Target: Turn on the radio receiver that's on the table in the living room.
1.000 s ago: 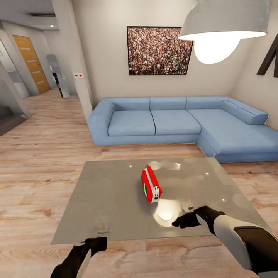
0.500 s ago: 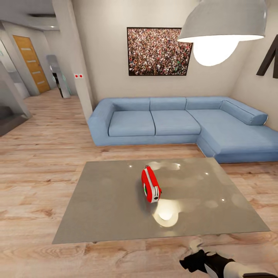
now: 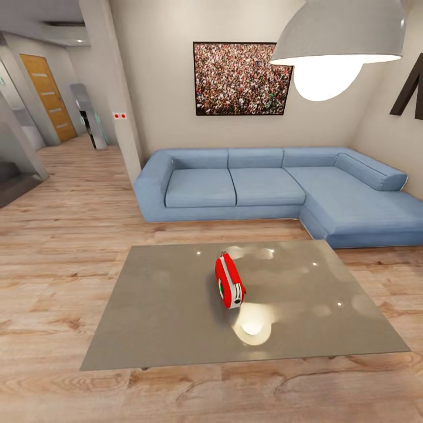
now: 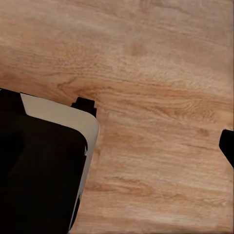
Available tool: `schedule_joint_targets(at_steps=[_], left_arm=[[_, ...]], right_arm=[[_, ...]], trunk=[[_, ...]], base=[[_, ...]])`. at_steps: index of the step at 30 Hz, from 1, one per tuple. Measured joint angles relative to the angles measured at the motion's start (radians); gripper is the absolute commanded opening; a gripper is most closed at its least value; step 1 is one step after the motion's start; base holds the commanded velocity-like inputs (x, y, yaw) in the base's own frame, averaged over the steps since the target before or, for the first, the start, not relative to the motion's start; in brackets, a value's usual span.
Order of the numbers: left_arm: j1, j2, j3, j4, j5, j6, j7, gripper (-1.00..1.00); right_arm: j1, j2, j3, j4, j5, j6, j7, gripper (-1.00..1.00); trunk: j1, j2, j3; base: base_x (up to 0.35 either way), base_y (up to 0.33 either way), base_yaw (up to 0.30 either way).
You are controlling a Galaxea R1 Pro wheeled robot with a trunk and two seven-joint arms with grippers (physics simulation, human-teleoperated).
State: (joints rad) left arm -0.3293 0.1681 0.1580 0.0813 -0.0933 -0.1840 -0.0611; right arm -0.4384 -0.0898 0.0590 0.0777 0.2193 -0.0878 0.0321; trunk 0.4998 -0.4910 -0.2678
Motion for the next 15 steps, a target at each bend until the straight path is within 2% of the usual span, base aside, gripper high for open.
schedule_joint_targets(at_steps=[11,15], left_arm=[[0.004,-0.021,0.000,0.000,0.000,-0.002,0.000,-1.00],[0.006,-0.037,0.000,0.000,-0.001,0.003,-0.004,-1.00]], right_arm=[[0.010,0.004,0.001,-0.001,0.002,0.008,0.006,1.00],[0.010,0.004,0.001,-0.001,0.001,0.008,0.005,1.00]], trunk=[[0.000,0.000,0.000],[0.000,0.000,0.000]], base=[[0.000,0.000,0.000],[0.000,0.000,0.000]])
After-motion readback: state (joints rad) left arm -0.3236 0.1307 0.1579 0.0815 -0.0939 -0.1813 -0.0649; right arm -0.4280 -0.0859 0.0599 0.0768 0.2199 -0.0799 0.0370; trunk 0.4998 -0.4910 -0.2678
